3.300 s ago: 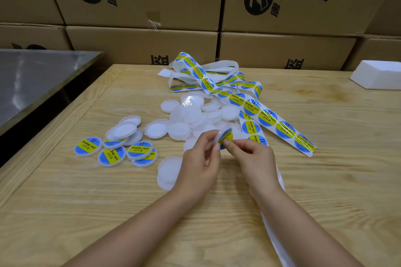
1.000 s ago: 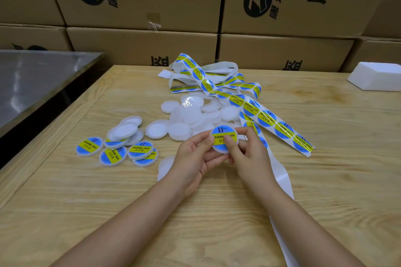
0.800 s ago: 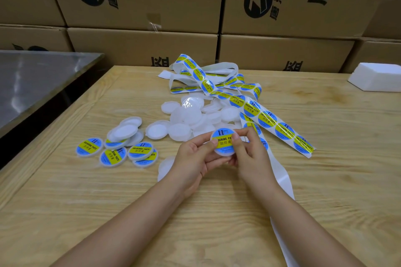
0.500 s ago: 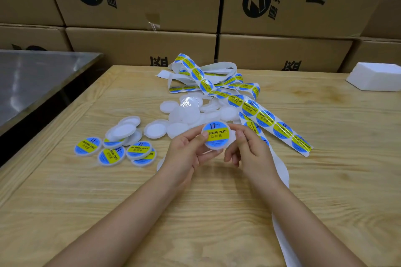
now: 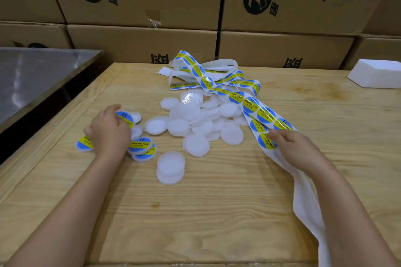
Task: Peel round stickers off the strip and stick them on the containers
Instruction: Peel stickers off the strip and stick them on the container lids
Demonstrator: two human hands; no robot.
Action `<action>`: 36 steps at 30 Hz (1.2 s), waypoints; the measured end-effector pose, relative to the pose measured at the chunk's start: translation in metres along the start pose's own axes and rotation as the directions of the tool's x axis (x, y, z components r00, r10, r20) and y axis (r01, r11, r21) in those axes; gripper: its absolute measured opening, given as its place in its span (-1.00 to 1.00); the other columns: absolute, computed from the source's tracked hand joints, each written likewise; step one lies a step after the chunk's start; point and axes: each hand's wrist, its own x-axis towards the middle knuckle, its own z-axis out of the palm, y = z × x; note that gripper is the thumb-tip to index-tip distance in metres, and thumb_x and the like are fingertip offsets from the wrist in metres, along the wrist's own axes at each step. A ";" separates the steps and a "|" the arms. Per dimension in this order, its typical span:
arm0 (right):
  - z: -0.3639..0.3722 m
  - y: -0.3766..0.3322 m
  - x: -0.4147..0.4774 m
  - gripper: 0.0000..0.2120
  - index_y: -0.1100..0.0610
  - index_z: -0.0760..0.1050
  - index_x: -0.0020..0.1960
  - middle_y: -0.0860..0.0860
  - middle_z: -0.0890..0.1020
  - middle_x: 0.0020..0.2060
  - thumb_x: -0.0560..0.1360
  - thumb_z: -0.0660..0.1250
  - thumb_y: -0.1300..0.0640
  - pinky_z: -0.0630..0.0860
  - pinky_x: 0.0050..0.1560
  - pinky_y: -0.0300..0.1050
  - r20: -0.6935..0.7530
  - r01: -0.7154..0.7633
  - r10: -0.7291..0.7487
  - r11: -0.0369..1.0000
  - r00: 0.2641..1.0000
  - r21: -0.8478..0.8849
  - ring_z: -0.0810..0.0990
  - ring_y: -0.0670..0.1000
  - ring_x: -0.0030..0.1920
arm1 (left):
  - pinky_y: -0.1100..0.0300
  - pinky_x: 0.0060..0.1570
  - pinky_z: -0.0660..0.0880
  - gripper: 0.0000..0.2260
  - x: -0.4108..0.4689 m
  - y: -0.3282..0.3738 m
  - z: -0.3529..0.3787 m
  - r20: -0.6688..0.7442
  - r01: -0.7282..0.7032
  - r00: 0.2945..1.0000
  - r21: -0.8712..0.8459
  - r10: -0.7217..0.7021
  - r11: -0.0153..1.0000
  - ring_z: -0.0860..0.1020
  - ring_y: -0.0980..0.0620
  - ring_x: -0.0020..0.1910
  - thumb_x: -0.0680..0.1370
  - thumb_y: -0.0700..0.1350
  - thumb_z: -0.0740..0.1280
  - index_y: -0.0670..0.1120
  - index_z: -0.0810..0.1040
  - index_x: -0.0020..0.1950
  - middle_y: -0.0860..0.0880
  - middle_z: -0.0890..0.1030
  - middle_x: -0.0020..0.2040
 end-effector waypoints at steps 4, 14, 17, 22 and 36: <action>0.002 0.003 0.000 -0.79 0.02 0.61 -0.02 0.00 0.65 -0.03 0.57 0.19 0.12 0.40 0.00 -0.13 0.163 0.053 -0.038 0.994 0.986 -0.090 0.56 0.01 0.03 | -0.02 0.25 0.17 -0.64 0.003 -0.009 0.005 0.053 0.098 0.994 0.035 -0.099 0.995 0.40 -0.23 0.22 0.50 -0.28 0.13 -0.11 0.52 0.24 -0.22 0.53 0.19; 0.011 0.008 0.007 -0.37 0.01 0.34 0.41 -0.04 0.48 0.24 0.39 0.40 0.26 0.34 0.15 -0.21 0.151 0.244 -0.216 0.950 0.965 -0.194 0.43 0.00 0.19 | 0.03 0.16 0.26 -0.74 -0.024 0.041 -0.003 -0.057 -0.436 0.900 -0.144 0.433 0.888 0.53 -0.21 0.06 0.50 -0.26 0.18 -0.19 0.59 0.08 -0.14 0.63 0.04; 0.011 0.010 0.006 -0.24 0.00 0.19 0.48 -0.09 0.40 0.37 0.37 0.43 0.23 0.30 0.36 -0.07 0.246 0.292 -0.268 0.954 0.932 -0.069 0.34 -0.04 0.37 | 0.12 0.09 0.32 -0.76 -0.058 0.080 0.006 0.113 -0.638 0.711 -0.310 0.694 0.704 0.60 -0.17 -0.02 0.45 -0.30 0.23 -0.23 0.62 0.05 -0.12 0.66 -0.03; 0.012 0.016 0.008 -0.22 0.09 0.19 0.48 -0.06 0.33 0.41 0.37 0.48 0.11 0.22 0.40 -0.11 0.282 0.344 -0.292 0.927 0.914 -0.153 0.27 -0.04 0.42 | 0.08 0.16 0.37 -0.71 -0.111 0.127 0.051 0.471 -0.745 0.369 -0.365 0.801 0.558 0.49 -0.08 0.17 0.53 -0.22 0.21 -0.09 0.52 0.23 -0.05 0.58 0.18; 0.017 0.019 0.011 -0.46 -0.14 0.31 0.32 -0.26 0.41 0.22 0.42 0.43 0.13 0.22 0.24 -0.40 0.192 0.414 -0.402 0.910 0.895 -0.023 0.34 -0.27 0.25 | -0.03 0.43 -0.08 -0.73 -0.124 0.156 0.098 0.569 -0.875 0.391 -0.014 0.724 0.484 0.27 -0.11 0.34 0.51 -0.16 0.24 -0.15 0.47 0.20 -0.12 0.42 0.22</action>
